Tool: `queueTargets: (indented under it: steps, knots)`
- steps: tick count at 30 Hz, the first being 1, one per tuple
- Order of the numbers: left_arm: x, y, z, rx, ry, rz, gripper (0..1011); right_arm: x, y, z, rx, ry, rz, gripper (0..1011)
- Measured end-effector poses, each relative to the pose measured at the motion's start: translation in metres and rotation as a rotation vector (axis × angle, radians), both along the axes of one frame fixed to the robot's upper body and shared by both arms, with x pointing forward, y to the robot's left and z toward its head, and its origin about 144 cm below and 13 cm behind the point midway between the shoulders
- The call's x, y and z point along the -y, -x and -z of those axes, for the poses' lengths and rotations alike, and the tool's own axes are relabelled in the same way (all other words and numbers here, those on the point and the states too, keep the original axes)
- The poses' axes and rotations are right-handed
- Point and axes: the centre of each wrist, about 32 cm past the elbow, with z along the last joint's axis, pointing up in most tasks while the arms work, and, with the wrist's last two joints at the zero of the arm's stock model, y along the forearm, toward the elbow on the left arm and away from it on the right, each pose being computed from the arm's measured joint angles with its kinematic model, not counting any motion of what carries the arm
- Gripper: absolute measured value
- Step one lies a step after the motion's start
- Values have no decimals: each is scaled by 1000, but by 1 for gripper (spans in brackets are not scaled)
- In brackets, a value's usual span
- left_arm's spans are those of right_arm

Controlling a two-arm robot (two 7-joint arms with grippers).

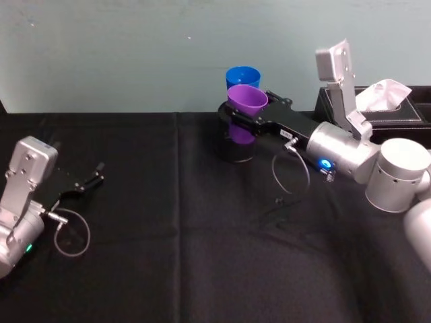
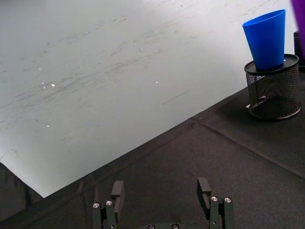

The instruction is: Pick up one cup with a gripper and tap it against the other cup.

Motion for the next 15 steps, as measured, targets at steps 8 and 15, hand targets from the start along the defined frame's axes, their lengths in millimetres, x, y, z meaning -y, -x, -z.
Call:
queueTargets:
  steps: [8, 15]
  knots:
    - [0, 0, 0, 0, 0, 0, 1000, 12, 34, 11, 4, 13, -17, 724]
    - [0, 0, 0, 0, 0, 0, 1000, 18, 66, 29, 14, 41, -35, 724]
